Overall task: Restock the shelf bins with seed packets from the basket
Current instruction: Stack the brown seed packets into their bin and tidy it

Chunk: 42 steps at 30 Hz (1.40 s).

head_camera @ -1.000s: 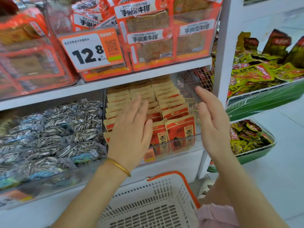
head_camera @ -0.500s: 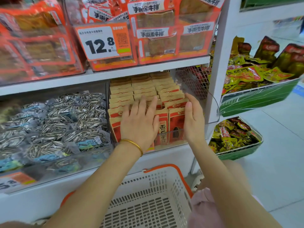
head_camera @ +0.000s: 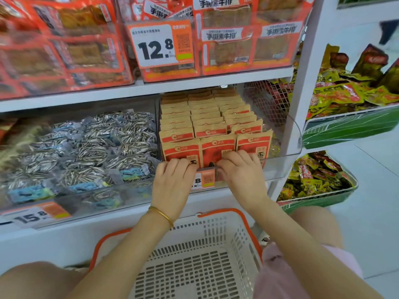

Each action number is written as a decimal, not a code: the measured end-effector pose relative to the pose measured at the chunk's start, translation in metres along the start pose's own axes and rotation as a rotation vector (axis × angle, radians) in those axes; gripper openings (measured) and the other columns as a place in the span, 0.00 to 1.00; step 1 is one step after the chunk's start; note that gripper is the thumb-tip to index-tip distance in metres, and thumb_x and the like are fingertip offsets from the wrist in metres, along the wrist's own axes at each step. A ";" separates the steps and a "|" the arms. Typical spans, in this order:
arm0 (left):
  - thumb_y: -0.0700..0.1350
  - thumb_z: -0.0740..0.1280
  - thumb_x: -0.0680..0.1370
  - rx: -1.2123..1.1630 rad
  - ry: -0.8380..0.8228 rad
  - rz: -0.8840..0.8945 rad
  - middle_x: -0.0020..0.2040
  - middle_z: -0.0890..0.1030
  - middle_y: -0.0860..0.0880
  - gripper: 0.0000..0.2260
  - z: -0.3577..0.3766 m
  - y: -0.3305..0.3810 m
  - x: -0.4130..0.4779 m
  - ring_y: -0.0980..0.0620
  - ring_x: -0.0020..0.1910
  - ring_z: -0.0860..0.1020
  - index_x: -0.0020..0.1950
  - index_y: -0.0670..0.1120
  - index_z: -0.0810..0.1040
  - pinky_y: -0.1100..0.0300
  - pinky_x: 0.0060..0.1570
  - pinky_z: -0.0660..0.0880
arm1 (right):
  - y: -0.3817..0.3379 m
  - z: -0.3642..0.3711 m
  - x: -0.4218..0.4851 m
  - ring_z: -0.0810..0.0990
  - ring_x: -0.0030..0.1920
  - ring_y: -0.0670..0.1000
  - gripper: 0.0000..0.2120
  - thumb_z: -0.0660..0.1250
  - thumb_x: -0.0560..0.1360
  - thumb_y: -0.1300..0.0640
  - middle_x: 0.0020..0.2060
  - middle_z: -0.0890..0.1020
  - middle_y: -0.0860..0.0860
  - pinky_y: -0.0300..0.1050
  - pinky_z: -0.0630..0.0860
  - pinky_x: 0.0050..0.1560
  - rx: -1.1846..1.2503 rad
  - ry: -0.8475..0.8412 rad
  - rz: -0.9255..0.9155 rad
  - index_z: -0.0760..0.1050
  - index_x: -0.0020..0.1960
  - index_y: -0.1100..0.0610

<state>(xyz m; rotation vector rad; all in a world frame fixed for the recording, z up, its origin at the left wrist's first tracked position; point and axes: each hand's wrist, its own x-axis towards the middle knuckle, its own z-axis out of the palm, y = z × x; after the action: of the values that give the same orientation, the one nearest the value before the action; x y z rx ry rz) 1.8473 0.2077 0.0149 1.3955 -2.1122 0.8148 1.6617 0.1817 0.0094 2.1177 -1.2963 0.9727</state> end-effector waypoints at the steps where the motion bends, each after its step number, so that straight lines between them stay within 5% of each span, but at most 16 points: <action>1: 0.39 0.65 0.72 -0.001 -0.006 -0.007 0.46 0.79 0.47 0.08 0.000 0.000 0.001 0.47 0.46 0.71 0.50 0.46 0.78 0.55 0.45 0.64 | 0.001 0.001 0.002 0.74 0.41 0.54 0.02 0.69 0.67 0.60 0.38 0.81 0.50 0.47 0.62 0.41 -0.003 -0.003 -0.002 0.80 0.39 0.55; 7: 0.39 0.64 0.72 -0.026 -0.054 -0.067 0.43 0.78 0.48 0.06 -0.002 0.004 0.009 0.47 0.43 0.74 0.46 0.46 0.79 0.56 0.44 0.64 | 0.003 0.003 0.007 0.69 0.43 0.52 0.03 0.67 0.69 0.59 0.37 0.80 0.50 0.47 0.63 0.40 0.063 0.003 0.001 0.80 0.37 0.56; 12: 0.38 0.64 0.71 0.001 -0.062 -0.062 0.41 0.78 0.48 0.06 -0.001 0.003 0.024 0.46 0.39 0.76 0.43 0.45 0.79 0.57 0.42 0.62 | 0.011 0.007 0.018 0.77 0.40 0.56 0.09 0.64 0.72 0.57 0.38 0.82 0.50 0.46 0.64 0.40 0.097 0.011 0.028 0.81 0.37 0.56; 21: 0.37 0.56 0.69 0.074 -0.137 -0.028 0.41 0.79 0.46 0.12 0.006 -0.006 0.036 0.46 0.39 0.77 0.42 0.43 0.79 0.58 0.43 0.64 | 0.008 0.024 0.030 0.78 0.38 0.55 0.07 0.64 0.70 0.57 0.36 0.81 0.50 0.46 0.69 0.37 0.115 -0.020 0.050 0.81 0.38 0.56; 27: 0.36 0.55 0.66 0.053 -0.177 -0.021 0.38 0.78 0.45 0.13 0.002 -0.003 0.043 0.46 0.36 0.77 0.39 0.43 0.79 0.57 0.35 0.74 | 0.011 0.027 0.031 0.78 0.37 0.56 0.08 0.64 0.72 0.59 0.36 0.82 0.52 0.46 0.74 0.36 0.168 0.001 0.032 0.81 0.37 0.58; 42: 0.35 0.49 0.62 0.003 -0.182 -0.038 0.34 0.77 0.45 0.17 -0.002 -0.006 0.063 0.46 0.33 0.77 0.34 0.42 0.77 0.61 0.26 0.71 | 0.020 0.027 0.047 0.77 0.35 0.56 0.10 0.63 0.72 0.59 0.35 0.81 0.52 0.45 0.73 0.34 0.222 0.019 -0.029 0.81 0.37 0.59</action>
<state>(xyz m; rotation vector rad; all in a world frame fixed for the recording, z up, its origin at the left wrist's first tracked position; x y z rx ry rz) 1.8301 0.1662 0.0600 1.5592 -2.2115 0.6999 1.6663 0.1277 0.0287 2.2782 -1.1927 1.1692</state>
